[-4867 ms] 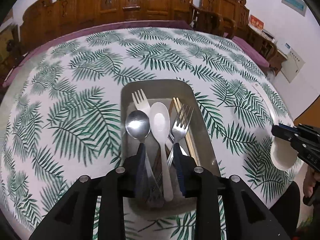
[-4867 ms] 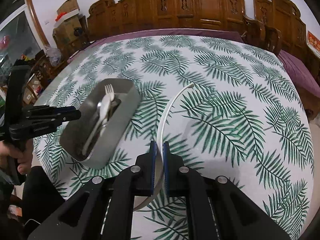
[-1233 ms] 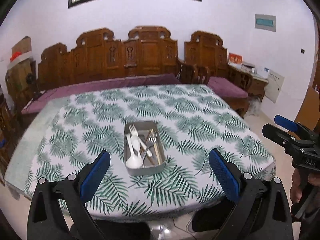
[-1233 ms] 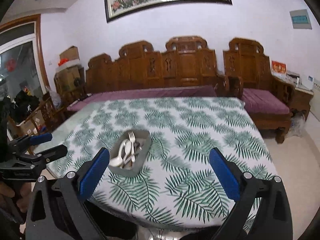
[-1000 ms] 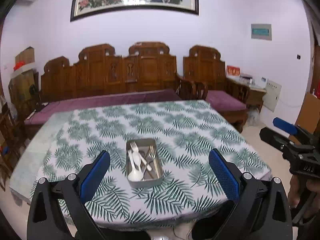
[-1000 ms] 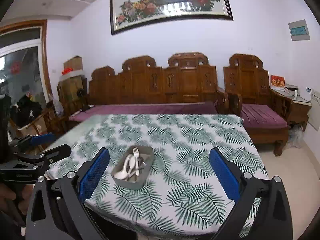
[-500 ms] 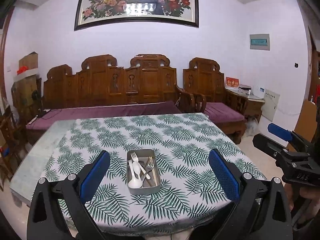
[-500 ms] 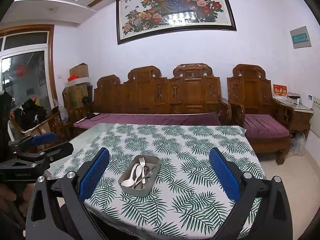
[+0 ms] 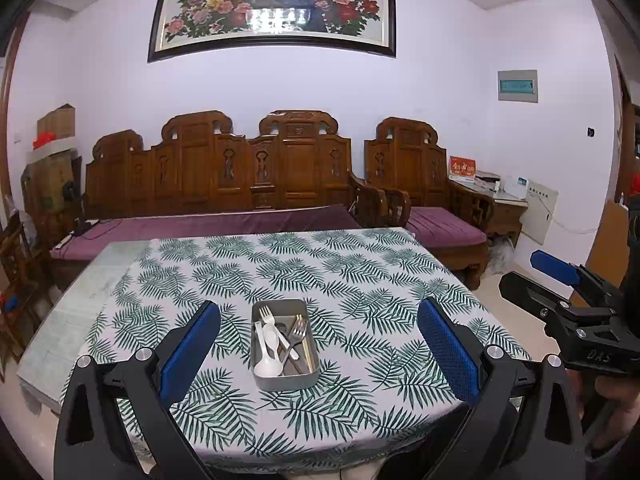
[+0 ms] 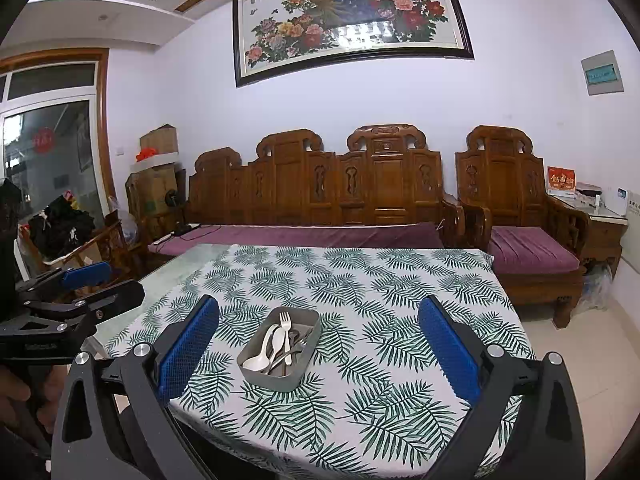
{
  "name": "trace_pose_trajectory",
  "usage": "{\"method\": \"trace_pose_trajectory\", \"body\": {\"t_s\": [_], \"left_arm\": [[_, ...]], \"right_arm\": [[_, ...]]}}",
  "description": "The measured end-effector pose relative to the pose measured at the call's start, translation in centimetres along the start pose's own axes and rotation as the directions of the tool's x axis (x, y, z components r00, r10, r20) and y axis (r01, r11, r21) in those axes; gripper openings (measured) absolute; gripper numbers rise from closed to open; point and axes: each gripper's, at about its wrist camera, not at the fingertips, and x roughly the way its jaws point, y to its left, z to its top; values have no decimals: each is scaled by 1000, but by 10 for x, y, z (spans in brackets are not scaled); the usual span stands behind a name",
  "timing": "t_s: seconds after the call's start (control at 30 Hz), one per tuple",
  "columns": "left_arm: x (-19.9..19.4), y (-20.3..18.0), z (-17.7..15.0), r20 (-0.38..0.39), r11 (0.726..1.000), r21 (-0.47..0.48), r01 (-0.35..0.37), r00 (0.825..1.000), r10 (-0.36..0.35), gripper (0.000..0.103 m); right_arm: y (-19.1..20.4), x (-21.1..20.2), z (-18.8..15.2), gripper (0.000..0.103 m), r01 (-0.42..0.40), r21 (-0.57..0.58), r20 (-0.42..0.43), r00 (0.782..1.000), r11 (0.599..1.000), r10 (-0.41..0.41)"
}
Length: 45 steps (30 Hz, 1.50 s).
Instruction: Organize utensils
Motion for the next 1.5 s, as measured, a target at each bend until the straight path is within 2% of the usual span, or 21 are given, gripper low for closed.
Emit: {"method": "trace_pose_trajectory", "body": {"t_s": [1.5], "left_arm": [[-1, 1, -2, 5, 1000, -8, -11, 1000, 11, 95]], "right_arm": [[8, 6, -4, 100, -12, 1, -3, 1000, 1000, 12]]}}
